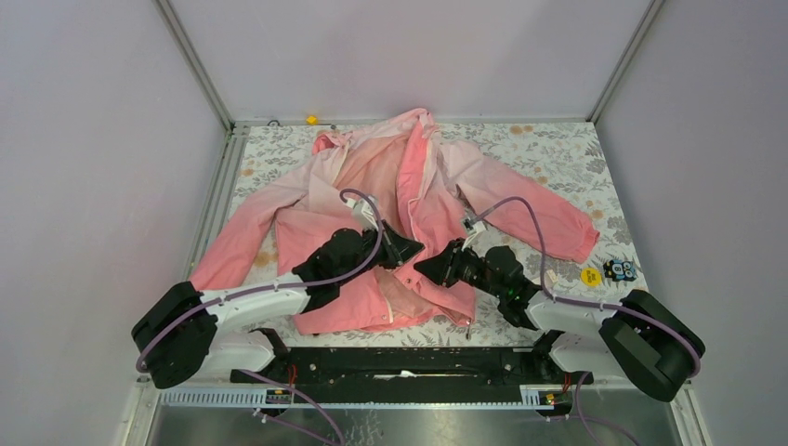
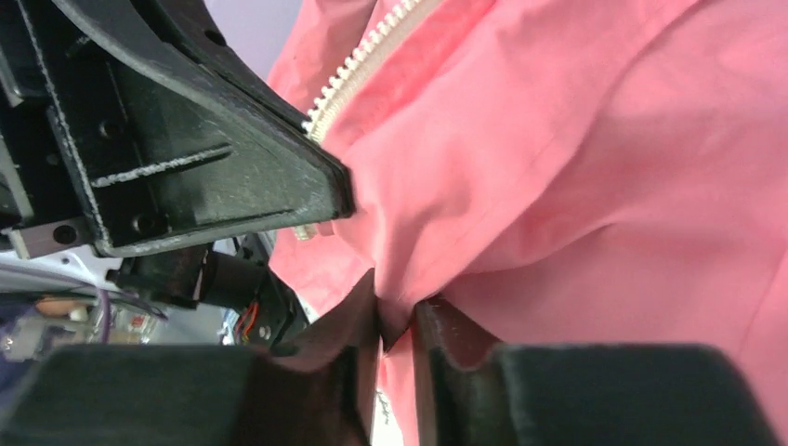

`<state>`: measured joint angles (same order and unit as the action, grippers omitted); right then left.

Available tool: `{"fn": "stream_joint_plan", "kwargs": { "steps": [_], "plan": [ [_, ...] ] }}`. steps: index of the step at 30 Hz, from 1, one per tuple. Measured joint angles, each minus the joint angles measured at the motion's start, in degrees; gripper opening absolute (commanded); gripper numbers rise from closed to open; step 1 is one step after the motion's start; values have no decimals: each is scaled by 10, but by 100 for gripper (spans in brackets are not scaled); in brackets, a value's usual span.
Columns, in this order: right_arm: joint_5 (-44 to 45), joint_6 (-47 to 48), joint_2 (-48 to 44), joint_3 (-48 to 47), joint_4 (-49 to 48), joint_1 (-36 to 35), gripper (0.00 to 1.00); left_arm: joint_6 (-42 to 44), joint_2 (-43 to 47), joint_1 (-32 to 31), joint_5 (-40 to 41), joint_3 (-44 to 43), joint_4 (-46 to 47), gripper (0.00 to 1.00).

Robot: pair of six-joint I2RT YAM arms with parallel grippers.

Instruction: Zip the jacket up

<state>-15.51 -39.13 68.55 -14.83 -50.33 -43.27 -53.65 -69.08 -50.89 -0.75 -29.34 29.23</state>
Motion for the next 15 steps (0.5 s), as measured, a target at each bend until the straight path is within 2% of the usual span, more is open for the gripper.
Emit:
{"fn": "stream_joint_plan", "kwargs": {
  "steps": [1, 2, 5, 7, 8, 9, 12, 15],
  "plan": [
    [11, -5, 2, 8, -12, -1, 0, -3, -6, -1, 0, -8, -3, 0],
    [20, -5, 1, 17, -23, -1, 0, -6, -12, -1, 0, -17, -13, 6],
    [39, -4, -19, 42, -27, -1, 0, -2, -14, -2, -2, -32, -54, 47],
    [35, 12, -46, 42, 5, -1, 0, 7, -12, 4, -13, -42, -81, 64],
    [28, 20, -59, 40, 22, -1, 0, 10, -9, 13, -24, -44, -90, 69],
    [20, 29, -76, 37, 43, -1, 0, 15, -4, 23, -39, -44, -96, 73],
    [-10, 50, -118, 29, 91, 3, 0, 24, 9, 57, -103, -44, -100, 75],
    [-45, 63, -138, 28, 117, 15, 0, 40, 9, 73, -174, -44, -102, 64]
  ]
}}
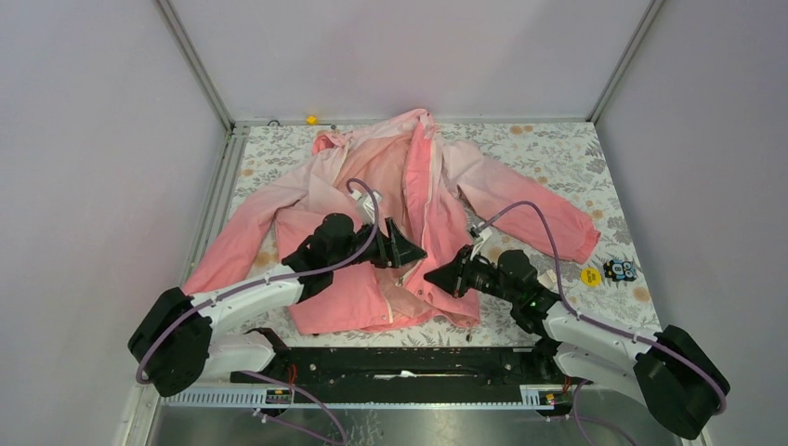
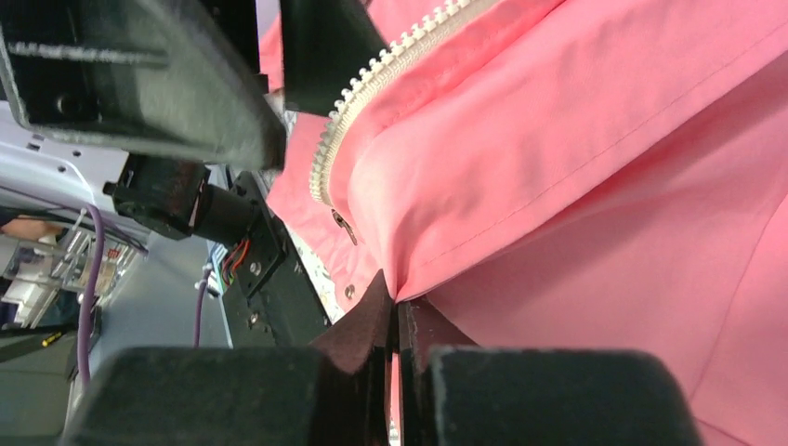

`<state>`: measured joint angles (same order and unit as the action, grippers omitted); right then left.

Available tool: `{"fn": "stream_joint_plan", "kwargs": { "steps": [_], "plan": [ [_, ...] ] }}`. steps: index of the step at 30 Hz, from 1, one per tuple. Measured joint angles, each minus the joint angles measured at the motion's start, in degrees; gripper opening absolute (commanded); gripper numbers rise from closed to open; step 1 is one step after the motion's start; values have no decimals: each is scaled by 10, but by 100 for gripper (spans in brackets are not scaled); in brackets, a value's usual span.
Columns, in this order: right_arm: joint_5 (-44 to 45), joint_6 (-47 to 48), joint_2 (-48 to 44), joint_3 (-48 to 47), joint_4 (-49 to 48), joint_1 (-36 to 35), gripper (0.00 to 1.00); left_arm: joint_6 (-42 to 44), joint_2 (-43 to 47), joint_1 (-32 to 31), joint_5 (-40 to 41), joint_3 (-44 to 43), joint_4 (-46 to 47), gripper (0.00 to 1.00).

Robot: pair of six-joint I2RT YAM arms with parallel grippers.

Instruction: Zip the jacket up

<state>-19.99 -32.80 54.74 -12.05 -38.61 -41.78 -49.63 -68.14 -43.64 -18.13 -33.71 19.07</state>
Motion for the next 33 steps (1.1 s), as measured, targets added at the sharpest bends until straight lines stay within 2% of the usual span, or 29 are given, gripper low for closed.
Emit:
{"fn": "stream_joint_plan", "kwargs": {
  "steps": [5, 8, 11, 13, 16, 21, 23, 28, 33],
  "plan": [
    [-51, 8, 13, -2, 26, 20, 0, 20, -18, -1, -83, 4, 0, 48],
    [-78, 13, 18, -5, 38, 26, 0, 25, -18, -1, -100, 14, 1, 43],
    [-102, 23, 24, -21, 63, 28, 0, 24, -26, -1, -117, 20, 9, 33],
    [-113, 28, 24, -30, 74, 28, 2, 20, -45, -1, -125, 20, 21, 23],
    [-117, 37, 14, -37, 108, 28, 16, 10, -79, -2, -133, 20, 39, 0],
    [-70, 48, -10, -95, 268, 28, 50, 0, -107, -6, -139, 20, 70, 0],
    [-39, 43, -31, -123, 330, 28, 59, -7, -109, -8, -132, 20, 85, 0],
    [-1, 19, -117, -169, 449, 28, 62, -30, -131, -27, -113, 20, 149, 0],
    [31, 12, -146, -221, 534, 28, 65, -55, -161, -31, -100, 20, 195, 0]
  ]
}}
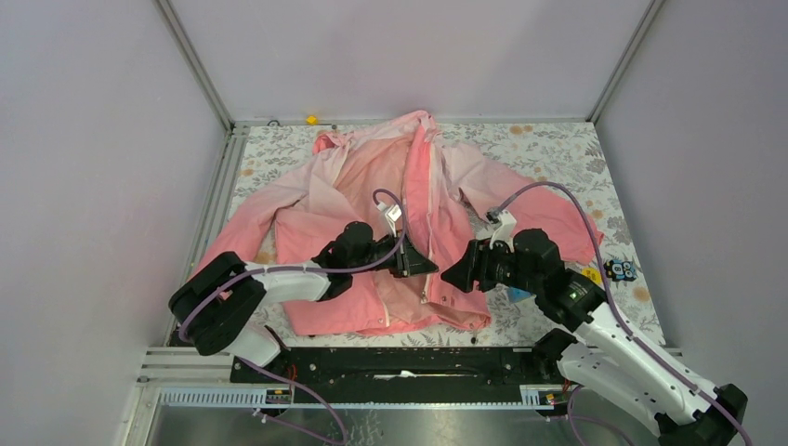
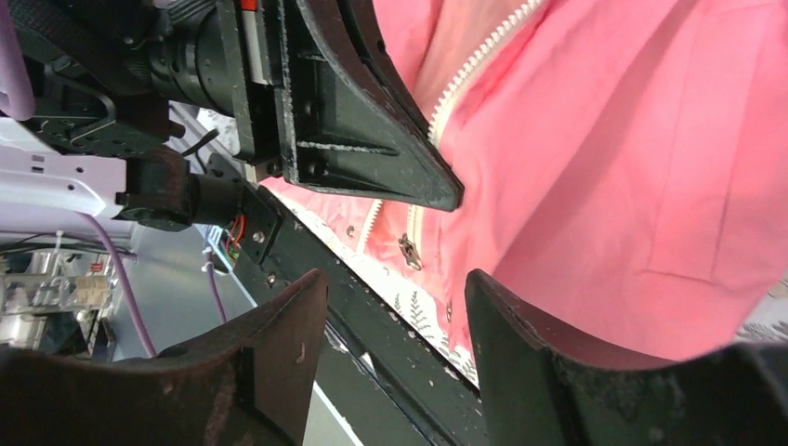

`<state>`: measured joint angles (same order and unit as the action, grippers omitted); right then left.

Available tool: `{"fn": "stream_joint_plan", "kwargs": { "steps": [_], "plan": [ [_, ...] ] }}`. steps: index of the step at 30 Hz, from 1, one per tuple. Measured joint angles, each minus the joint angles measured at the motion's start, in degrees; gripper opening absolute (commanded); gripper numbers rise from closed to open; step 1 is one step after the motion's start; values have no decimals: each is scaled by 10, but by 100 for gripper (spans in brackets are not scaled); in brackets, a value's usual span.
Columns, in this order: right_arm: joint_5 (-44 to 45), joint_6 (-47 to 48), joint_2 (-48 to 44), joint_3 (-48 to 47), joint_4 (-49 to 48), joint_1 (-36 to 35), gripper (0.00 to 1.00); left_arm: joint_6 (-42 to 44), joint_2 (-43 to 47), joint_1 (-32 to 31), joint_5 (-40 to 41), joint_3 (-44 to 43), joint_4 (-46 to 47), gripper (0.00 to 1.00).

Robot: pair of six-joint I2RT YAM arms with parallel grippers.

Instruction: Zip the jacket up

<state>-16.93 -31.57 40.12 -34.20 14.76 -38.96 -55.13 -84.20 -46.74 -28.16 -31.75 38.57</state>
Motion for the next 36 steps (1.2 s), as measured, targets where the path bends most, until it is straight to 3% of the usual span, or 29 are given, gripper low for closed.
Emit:
{"fn": "stream_joint_plan", "kwargs": {
  "steps": [6, 13, 17, 24, 36],
  "plan": [
    [24, 6, -7, -18, 58, 0, 62, -22, -15, 0, 6, 0, 26, 0],
    [-67, -49, 38, 67, -102, 0, 56, -26, -15, -1, 7, -1, 30, 0],
    [-65, -56, 84, 96, -144, 0, 58, -34, -15, -2, 6, -1, 30, 0],
    [-60, -56, 84, 135, -229, 0, 64, -56, -15, -2, -3, -1, 44, 0],
    [-28, -61, 24, 197, -331, 0, 57, -139, -74, -8, -30, -1, 183, 0]
  ]
}}
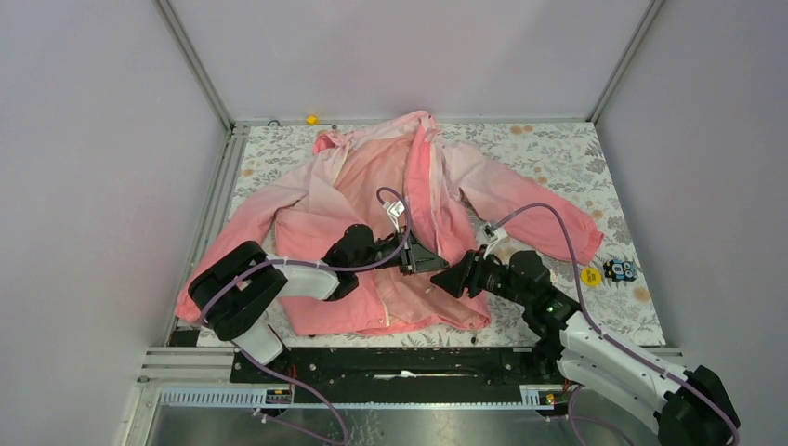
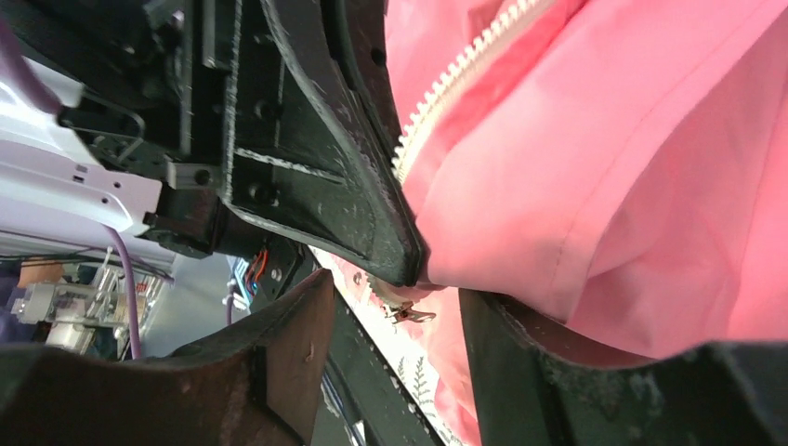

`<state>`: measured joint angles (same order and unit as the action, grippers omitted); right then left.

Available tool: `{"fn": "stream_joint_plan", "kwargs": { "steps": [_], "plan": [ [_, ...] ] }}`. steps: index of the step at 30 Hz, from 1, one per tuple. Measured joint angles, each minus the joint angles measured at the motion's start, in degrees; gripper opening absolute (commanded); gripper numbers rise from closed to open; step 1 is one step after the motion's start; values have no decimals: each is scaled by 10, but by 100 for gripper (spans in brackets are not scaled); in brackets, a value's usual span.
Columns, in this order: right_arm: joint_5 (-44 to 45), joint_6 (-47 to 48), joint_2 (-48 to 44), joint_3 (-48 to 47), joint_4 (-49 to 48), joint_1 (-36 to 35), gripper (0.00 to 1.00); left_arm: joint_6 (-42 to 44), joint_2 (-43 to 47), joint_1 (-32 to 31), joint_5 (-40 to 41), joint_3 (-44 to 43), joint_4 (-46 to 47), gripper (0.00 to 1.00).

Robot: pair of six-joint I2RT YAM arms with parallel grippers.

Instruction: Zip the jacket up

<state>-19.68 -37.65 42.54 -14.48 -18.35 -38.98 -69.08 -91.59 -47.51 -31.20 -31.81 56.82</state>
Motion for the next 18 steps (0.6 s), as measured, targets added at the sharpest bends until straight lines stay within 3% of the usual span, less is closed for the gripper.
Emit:
{"fn": "stream_joint_plan", "kwargs": {
  "steps": [4, 7, 14, 18],
  "plan": [
    [26, -2, -40, 2, -1, 0, 46, -5, 0, -2, -1, 0, 15, 0],
    [37, -4, -39, 3, -2, 0, 43, -6, 0, -3, -1, 0, 18, 0],
    [42, -8, -24, 3, 7, 0, 54, -2, 0, -3, -1, -1, -1, 0],
    [57, 0, -41, -9, 61, 0, 55, 18, 9, -4, -1, -6, -36, 0]
  ]
}}
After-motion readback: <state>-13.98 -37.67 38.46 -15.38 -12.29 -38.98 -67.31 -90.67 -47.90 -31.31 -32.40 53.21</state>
